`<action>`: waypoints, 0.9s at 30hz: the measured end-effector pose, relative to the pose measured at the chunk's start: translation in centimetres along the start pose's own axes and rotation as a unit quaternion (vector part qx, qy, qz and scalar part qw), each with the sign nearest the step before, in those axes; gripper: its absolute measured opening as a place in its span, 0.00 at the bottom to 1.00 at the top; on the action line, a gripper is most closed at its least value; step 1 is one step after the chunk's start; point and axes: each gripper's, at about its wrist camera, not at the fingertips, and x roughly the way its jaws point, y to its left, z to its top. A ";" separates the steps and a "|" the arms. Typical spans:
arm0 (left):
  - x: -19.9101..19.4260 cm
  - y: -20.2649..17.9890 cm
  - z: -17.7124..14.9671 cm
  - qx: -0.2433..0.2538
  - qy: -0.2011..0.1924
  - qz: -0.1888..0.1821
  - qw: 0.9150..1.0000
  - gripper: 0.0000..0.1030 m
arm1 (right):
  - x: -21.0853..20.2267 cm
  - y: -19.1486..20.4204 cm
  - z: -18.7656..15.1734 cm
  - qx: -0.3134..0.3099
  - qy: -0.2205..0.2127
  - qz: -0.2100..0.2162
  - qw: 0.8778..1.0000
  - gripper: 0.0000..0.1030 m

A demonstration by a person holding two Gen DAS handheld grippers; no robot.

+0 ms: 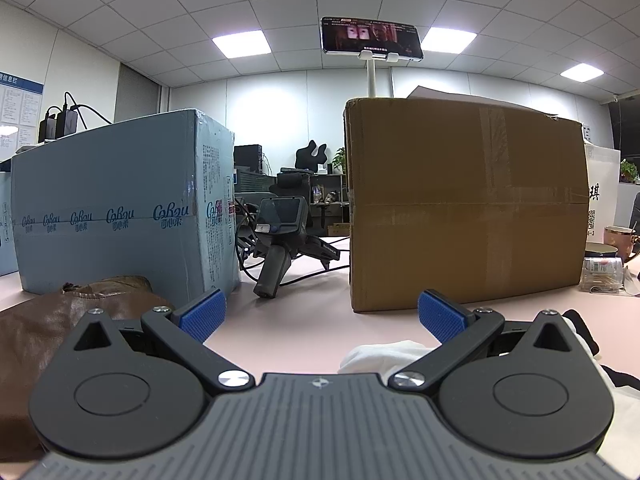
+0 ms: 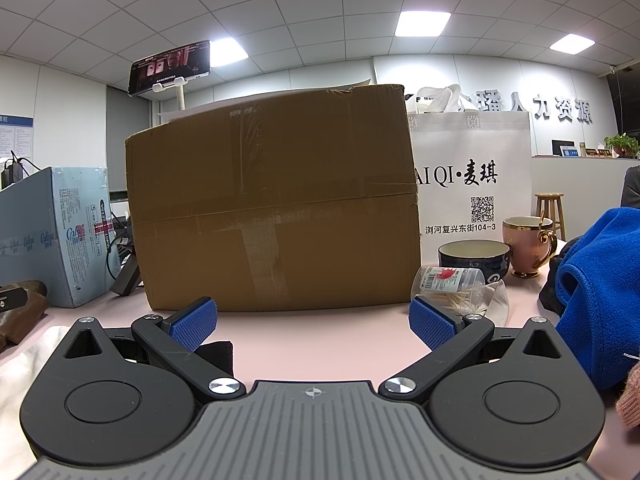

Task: Organize soft objects

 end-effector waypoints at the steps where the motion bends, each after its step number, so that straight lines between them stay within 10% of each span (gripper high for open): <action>1: 0.0 0.0 0.0 0.002 0.000 0.000 1.000 1.00 | 0.0 0.0 0.0 0.000 0.000 0.000 1.000 1.00; 27: 0.0 -0.2 0.0 0.001 0.000 0.000 1.000 1.00 | -0.1 0.1 0.0 0.001 0.003 0.000 1.000 1.00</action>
